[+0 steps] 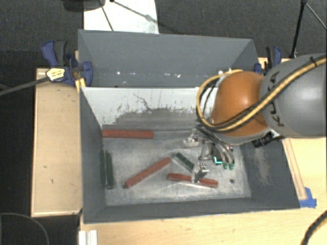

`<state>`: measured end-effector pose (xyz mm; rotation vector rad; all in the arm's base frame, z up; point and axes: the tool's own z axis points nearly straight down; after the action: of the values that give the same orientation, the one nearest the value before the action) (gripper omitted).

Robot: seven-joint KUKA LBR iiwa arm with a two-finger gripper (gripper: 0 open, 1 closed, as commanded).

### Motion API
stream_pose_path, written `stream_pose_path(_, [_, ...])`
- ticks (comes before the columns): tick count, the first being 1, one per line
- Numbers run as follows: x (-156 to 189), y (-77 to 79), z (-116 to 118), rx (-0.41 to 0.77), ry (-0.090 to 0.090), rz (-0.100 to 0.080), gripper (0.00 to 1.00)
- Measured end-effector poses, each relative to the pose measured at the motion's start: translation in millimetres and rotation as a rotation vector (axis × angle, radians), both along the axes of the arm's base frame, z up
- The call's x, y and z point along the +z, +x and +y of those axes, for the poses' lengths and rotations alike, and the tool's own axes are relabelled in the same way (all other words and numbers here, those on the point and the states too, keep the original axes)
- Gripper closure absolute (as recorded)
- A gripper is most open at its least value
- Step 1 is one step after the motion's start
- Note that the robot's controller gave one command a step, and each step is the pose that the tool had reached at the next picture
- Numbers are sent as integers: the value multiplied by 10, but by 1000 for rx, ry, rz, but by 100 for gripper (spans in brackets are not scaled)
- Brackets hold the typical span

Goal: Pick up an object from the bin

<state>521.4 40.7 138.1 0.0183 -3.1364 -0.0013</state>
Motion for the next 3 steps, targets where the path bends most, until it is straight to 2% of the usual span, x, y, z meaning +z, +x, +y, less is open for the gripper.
stream_pose_path(1, [34,20,-2,-1,0,-7,0])
stream_pose_path(2, [-476,185,667,47,0,-11,0])
stream_pose_path(3, [-470,209,906,131,0,-5,0])
